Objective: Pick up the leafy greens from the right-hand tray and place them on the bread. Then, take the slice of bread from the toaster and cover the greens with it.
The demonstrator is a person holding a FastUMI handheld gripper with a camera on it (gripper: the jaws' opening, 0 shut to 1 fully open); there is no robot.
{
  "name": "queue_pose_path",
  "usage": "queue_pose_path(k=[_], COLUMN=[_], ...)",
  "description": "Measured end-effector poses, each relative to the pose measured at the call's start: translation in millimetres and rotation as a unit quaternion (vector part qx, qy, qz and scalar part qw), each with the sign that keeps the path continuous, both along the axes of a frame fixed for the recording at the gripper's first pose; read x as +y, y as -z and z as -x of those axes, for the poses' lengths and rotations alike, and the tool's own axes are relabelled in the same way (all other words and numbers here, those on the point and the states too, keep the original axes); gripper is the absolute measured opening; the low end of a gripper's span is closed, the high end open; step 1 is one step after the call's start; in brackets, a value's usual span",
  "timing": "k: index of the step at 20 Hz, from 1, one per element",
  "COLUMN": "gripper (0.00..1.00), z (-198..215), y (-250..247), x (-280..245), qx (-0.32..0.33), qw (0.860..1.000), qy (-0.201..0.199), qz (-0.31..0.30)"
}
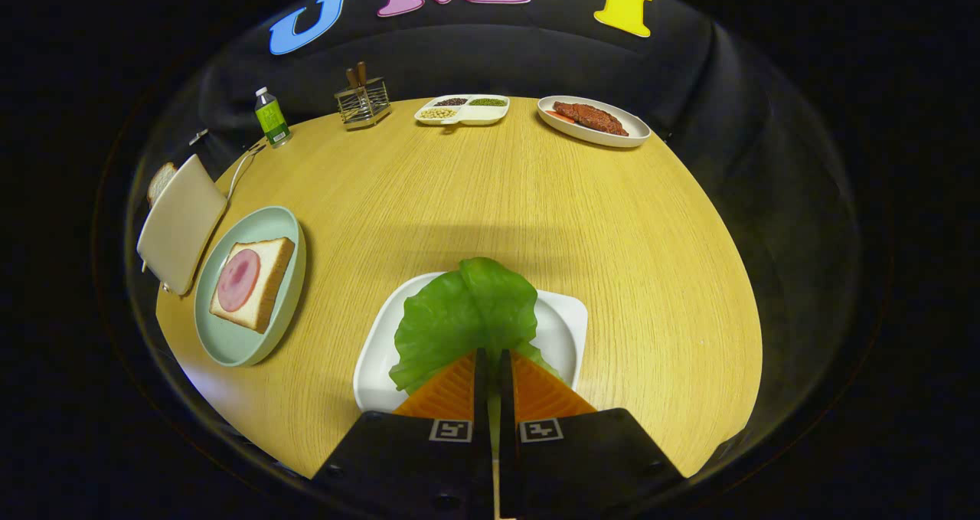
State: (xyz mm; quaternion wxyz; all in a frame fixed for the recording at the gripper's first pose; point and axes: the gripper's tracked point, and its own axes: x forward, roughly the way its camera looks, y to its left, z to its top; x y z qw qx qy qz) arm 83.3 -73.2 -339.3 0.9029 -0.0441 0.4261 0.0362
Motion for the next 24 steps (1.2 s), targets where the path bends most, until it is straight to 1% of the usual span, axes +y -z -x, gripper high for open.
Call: queue_pose_path(k=[2, 3, 4, 7, 12, 15, 19, 22, 24], gripper=[0.07, 0.07, 0.06, 0.06, 0.06, 0.06, 0.06, 0.06, 0.06], z=[0.3, 1.9, 0.9, -9.8, -10.2, -2.0, 9.1, 16.5, 15.8], y=[0.0, -1.9, -7.2, -41.0, -95.0, -119.1, -142.4, -159.0, -169.0], x=[4.4, 10.1, 10.9, 8.9, 15.8, 29.3, 59.6, 95.2, 123.9], qx=[0.012, 0.021, 0.022, -0.012, -0.057, -0.076, -0.094, -0.108, -0.118], qw=[1.0, 0.999, 0.998, 0.998, 0.996, 0.996, 0.995, 0.992, 0.989], qy=[0.002, 0.004, 0.011, 0.022, 0.019, 0.0, -0.037, -0.063, -0.077], qz=[-0.021, -0.042, -0.053, -0.061, -0.06, -0.043, -0.014, -0.018, -0.033])
